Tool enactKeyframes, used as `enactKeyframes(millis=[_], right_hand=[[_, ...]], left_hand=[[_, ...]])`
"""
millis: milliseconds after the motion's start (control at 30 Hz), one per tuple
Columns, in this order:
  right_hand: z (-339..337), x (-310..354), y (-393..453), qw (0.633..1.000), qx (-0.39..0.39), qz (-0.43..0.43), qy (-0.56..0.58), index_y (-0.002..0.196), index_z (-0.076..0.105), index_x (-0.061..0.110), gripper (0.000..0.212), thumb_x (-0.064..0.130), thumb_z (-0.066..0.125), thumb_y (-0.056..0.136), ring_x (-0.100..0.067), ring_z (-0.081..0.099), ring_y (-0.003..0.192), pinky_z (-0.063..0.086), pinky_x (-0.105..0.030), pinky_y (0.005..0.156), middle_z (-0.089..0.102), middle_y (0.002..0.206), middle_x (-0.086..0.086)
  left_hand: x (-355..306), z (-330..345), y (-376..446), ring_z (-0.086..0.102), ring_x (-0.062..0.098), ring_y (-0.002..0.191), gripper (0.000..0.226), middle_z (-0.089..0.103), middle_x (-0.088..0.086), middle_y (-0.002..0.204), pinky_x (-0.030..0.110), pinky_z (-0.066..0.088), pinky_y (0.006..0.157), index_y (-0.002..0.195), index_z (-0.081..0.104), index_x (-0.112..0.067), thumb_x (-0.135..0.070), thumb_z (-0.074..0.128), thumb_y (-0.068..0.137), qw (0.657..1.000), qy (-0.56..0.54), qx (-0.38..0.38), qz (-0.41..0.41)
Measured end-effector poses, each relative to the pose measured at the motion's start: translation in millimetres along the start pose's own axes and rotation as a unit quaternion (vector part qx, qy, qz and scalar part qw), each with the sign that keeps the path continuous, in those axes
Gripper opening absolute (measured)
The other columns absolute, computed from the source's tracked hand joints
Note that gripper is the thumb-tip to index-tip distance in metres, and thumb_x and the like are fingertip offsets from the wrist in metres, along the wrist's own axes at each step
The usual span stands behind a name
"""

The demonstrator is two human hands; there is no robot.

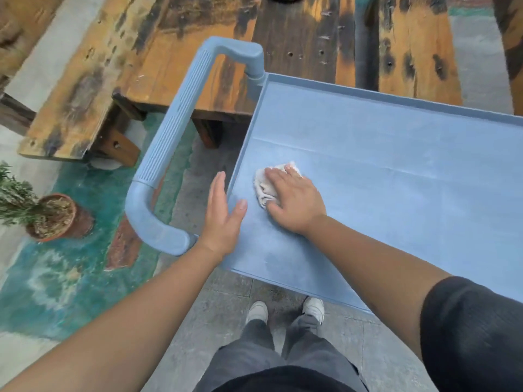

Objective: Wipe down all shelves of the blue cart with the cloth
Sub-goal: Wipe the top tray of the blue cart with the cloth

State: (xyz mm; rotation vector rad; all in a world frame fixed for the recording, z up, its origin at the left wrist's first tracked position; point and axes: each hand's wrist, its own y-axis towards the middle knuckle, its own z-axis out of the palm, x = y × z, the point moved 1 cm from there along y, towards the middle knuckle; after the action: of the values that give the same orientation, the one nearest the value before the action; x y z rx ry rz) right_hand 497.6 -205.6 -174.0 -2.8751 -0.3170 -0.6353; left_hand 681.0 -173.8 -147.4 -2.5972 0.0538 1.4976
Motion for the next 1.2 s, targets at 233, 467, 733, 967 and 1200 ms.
enactKeyframes(millis=[233,467,733,967,1200], right_hand=[[15.8,41.6,11.5,0.987,0.026,-0.152,0.036,0.133,0.057,0.023,0.053,0.041,0.054,0.083,-0.02,0.046,0.133,0.035,-0.036,0.105,0.06,0.134,0.005],[29.0,72.2,-24.2,0.964,0.106,-0.238,0.051,0.099,0.07,0.021,0.031,0.044,0.061,0.081,-0.028,0.065,0.096,0.046,-0.041,0.092,0.07,0.104,-0.003],[25.9,84.4,-54.4,0.952,0.163,-0.26,-0.009,0.116,0.066,0.03,0.042,0.04,0.072,0.076,-0.028,0.063,0.102,0.051,-0.042,0.087,0.066,0.118,0.002],[13.7,60.3,-98.2,0.933,0.142,-0.329,-0.046,0.109,0.062,0.014,0.032,0.02,0.064,0.078,-0.026,0.057,0.104,0.051,-0.042,0.068,0.064,0.11,-0.001],[-17.8,-16.8,-153.8,0.995,-0.014,-0.04,0.085,0.121,0.045,0.034,0.052,0.043,0.053,0.07,-0.021,0.06,0.105,0.052,-0.037,0.077,0.06,0.122,0.006]], left_hand=[[9.0,-6.3,12.7,0.045,0.004,0.129,0.089,0.045,-0.005,0.142,0.023,0.031,0.108,0.146,0.037,-0.014,-0.07,0.042,0.077,0.975,-0.137,-0.081,-0.157],[16.2,-5.3,15.5,0.053,-0.002,0.105,0.04,0.056,-0.024,0.102,0.026,0.035,0.095,0.098,0.051,-0.05,-0.079,0.037,0.075,0.979,-0.115,-0.072,-0.153],[9.9,-2.3,3.7,0.053,0.009,0.113,0.076,0.059,-0.007,0.127,0.019,0.036,0.085,0.132,0.049,-0.024,-0.074,0.032,0.077,0.993,-0.032,-0.05,-0.102],[15.2,-2.3,7.7,0.047,0.016,0.127,0.055,0.051,0.006,0.142,0.013,0.029,0.091,0.14,0.044,-0.016,-0.049,0.045,0.096,0.993,-0.038,-0.044,-0.101],[19.4,-1.9,9.9,0.04,0.02,0.137,0.081,0.043,0.006,0.149,0.034,0.029,0.112,0.146,0.036,-0.015,-0.063,0.041,0.081,0.995,-0.033,-0.024,-0.091]])
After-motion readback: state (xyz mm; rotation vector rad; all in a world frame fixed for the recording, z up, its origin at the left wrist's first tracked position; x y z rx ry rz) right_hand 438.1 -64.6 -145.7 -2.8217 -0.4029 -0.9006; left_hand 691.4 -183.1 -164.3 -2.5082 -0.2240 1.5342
